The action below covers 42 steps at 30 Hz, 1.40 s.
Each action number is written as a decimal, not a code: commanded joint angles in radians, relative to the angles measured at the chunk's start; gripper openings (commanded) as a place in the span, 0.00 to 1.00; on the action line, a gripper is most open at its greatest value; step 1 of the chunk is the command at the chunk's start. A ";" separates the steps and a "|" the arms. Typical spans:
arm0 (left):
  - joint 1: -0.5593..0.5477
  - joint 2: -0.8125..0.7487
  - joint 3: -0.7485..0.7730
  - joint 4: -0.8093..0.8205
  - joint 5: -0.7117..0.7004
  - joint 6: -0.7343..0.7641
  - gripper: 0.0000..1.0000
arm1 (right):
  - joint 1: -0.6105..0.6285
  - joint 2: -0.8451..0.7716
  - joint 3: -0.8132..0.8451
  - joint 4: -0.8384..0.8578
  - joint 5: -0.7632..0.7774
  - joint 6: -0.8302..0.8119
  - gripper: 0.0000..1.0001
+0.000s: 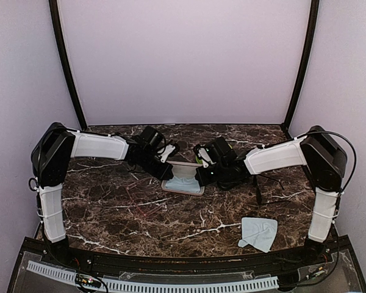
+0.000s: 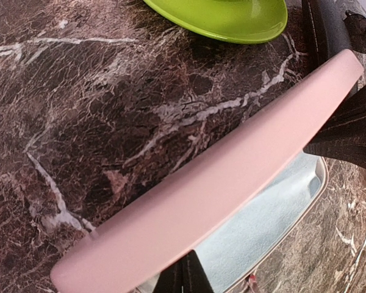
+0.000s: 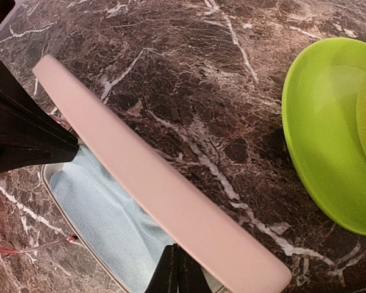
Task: Organize the sunglasses
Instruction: Place the folded cleaning cloth in the sunglasses case.
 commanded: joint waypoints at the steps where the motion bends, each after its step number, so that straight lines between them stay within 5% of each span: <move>1: 0.007 -0.025 0.011 -0.010 0.009 -0.008 0.07 | -0.006 -0.012 0.003 0.011 0.004 -0.017 0.04; 25: 0.006 -0.166 -0.091 0.032 -0.029 -0.043 0.44 | 0.003 -0.128 -0.077 -0.015 0.030 -0.008 0.27; 35: 0.005 -0.248 -0.192 0.073 -0.064 -0.080 0.62 | 0.011 -0.195 -0.147 -0.021 0.046 0.020 0.54; 42: 0.006 -0.349 -0.302 0.091 -0.103 -0.105 0.63 | 0.014 -0.186 -0.180 -0.025 0.072 0.080 0.52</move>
